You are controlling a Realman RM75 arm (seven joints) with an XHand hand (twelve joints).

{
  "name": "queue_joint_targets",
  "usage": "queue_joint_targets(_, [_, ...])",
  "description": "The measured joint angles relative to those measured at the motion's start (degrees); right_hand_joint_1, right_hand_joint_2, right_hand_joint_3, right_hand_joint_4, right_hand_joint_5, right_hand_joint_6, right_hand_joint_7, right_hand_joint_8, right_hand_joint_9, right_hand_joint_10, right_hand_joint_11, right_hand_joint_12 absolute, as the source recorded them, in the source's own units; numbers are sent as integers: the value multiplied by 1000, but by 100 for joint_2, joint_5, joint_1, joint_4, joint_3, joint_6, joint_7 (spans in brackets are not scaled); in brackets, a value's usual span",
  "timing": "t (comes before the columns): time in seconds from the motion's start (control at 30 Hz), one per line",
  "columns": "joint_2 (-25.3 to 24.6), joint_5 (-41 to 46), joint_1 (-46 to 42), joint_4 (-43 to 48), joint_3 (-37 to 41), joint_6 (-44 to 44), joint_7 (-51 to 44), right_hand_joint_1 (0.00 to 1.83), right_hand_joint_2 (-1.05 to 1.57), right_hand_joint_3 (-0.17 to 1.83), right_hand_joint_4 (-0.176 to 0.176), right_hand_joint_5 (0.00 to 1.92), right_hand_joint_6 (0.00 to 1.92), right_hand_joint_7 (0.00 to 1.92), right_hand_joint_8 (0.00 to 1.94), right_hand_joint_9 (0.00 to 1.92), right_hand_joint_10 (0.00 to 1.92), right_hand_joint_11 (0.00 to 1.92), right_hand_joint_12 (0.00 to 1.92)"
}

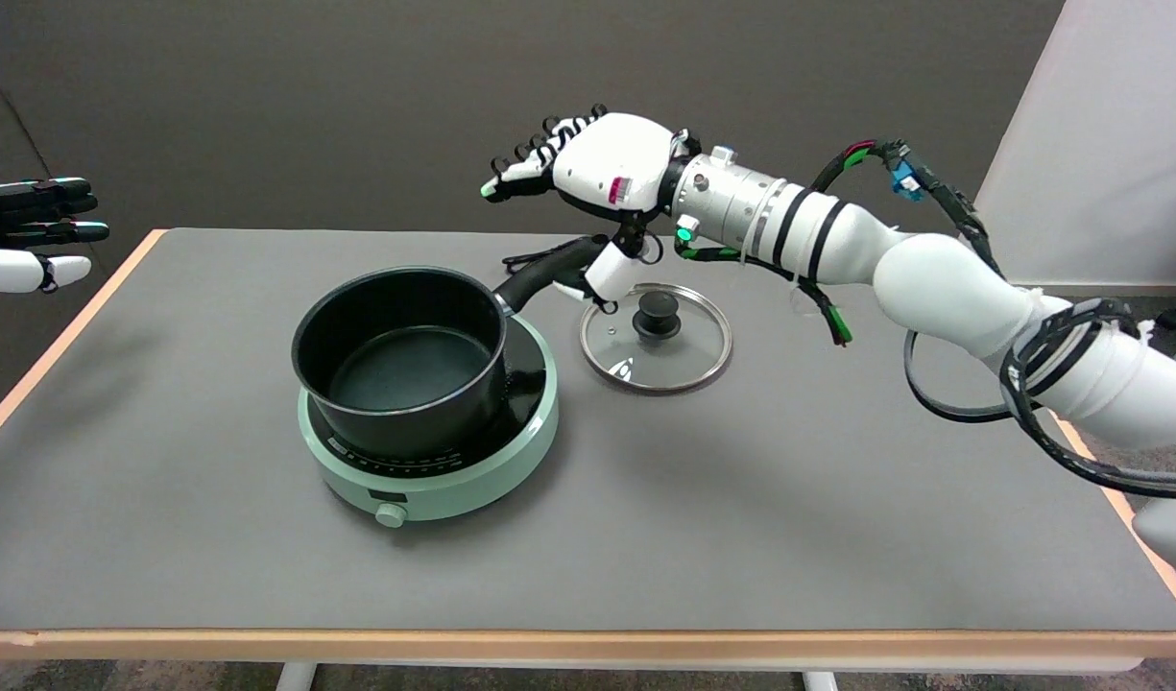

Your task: Pick up the pot.

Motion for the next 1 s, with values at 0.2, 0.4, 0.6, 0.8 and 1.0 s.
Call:
queue_joint_targets(0.2, [-54,44,142,-209,-185,-20,3,835,476,1002,111,428,182,510,177,499,279,350,630])
queue_joint_targets(0.4, [-110,62,250,-368,-317,-22,6,837,479,1002,114,435,185,517,178,503,281,351,631])
queue_joint_targets(0.6, [-169,68,324,-468,-396,-23,8,837,479,1002,116,438,187,518,178,504,282,353,634])
queue_joint_targets(0.8, [-208,86,361,-497,-417,-23,10,837,478,1002,117,443,189,509,176,504,282,354,636])
queue_joint_targets(1.0, [-206,95,362,-414,-374,-23,11,806,472,996,113,428,183,481,170,490,278,356,643])
